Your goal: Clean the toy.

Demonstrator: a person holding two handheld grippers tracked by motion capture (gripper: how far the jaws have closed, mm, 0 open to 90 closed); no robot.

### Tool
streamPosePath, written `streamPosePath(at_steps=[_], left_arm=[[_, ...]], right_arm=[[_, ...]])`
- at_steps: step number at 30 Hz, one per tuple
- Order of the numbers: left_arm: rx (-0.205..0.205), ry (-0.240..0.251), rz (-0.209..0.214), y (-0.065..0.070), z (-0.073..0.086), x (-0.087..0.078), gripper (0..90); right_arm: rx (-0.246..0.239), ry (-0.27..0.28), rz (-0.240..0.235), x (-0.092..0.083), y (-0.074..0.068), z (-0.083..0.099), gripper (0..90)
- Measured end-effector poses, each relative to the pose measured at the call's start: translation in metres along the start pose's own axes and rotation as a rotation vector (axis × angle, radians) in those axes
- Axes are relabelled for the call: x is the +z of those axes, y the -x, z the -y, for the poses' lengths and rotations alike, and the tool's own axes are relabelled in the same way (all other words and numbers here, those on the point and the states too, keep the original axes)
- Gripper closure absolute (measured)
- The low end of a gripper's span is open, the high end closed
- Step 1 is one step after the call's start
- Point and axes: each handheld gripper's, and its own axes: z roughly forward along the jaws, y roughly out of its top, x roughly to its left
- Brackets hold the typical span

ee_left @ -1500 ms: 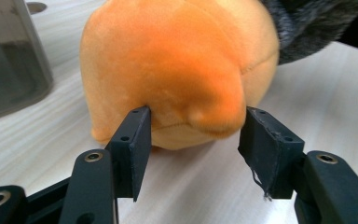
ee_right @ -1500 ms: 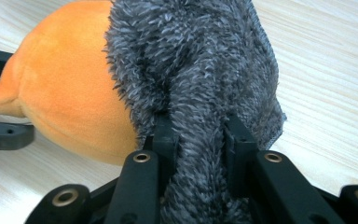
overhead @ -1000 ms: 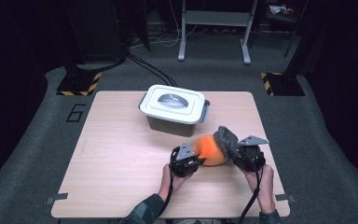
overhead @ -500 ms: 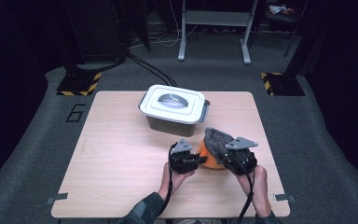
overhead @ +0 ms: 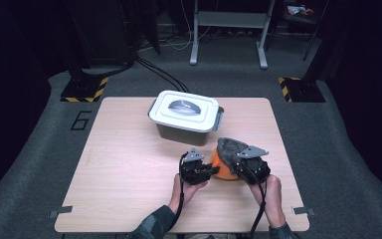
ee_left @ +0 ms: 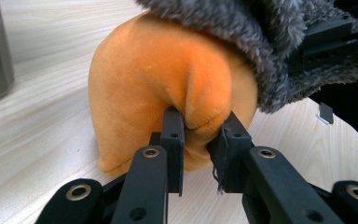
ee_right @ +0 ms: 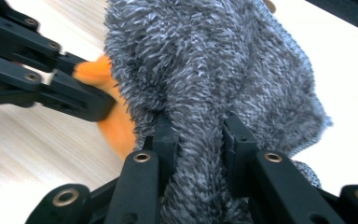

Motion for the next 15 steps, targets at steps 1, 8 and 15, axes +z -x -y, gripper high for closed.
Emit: streamPosePath(at_steps=[1,8,15], left_arm=[[-0.001,-0.002,0.003,-0.001,0.000,0.000,75.7],[-0.006,0.001,0.002,-0.003,0.002,0.000,75.4],[-0.005,0.003,0.001,-0.004,0.003,0.000,75.5]], right_arm=[[0.007,0.003,-0.002,0.000,0.005,0.003,70.9],[0.062,-0.008,0.008,0.002,0.018,0.011,70.7],[0.103,-0.027,0.019,0.006,0.032,0.021,70.6]])
